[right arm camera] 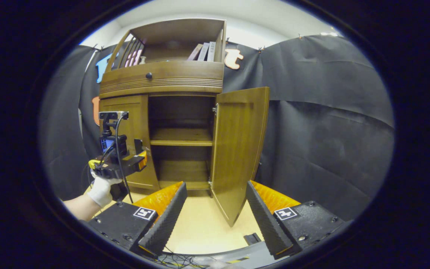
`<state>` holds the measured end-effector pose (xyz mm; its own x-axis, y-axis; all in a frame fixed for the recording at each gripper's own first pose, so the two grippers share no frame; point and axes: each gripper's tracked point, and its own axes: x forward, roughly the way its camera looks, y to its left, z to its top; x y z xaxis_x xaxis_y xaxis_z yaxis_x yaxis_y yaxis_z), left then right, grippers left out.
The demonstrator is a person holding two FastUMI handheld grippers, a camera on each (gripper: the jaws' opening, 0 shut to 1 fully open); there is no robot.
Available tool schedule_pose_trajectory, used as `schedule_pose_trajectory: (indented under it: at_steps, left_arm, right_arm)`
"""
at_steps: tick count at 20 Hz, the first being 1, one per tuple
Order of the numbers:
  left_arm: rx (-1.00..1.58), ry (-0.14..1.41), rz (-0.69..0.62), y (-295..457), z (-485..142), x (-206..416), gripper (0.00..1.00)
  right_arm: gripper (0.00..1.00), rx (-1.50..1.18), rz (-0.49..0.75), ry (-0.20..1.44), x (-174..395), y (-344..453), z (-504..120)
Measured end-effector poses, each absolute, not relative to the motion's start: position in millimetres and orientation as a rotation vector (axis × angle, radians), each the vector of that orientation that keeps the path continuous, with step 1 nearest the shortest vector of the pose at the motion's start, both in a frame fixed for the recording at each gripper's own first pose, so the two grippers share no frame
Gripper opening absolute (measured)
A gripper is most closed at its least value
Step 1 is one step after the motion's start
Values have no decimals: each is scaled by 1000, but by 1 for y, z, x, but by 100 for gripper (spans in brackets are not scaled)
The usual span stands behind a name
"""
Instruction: Open the right door of the double-door shoe cabinet with the right hand, and open the left door with the left hand.
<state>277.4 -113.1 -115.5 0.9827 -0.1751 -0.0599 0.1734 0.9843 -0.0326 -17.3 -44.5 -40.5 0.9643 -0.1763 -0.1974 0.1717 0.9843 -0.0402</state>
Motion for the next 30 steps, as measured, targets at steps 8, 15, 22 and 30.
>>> schedule_pose_trajectory:
  at_steps: [8,15,22,30]
  left_arm:
    - [-8,61,-166,-116,-122,299,65]
    - [-7,61,-188,-122,-122,298,33]
    - [-41,72,-219,-116,-122,270,33]
    - [-67,84,-225,-88,-124,215,33]
  right_arm:
    - [100,-20,-171,227,0,-48,-46]
    - [100,-13,-168,224,0,-51,-46]
    - [100,-26,-166,213,-14,-54,-45]
    - [100,-16,-113,201,-30,-41,-47]
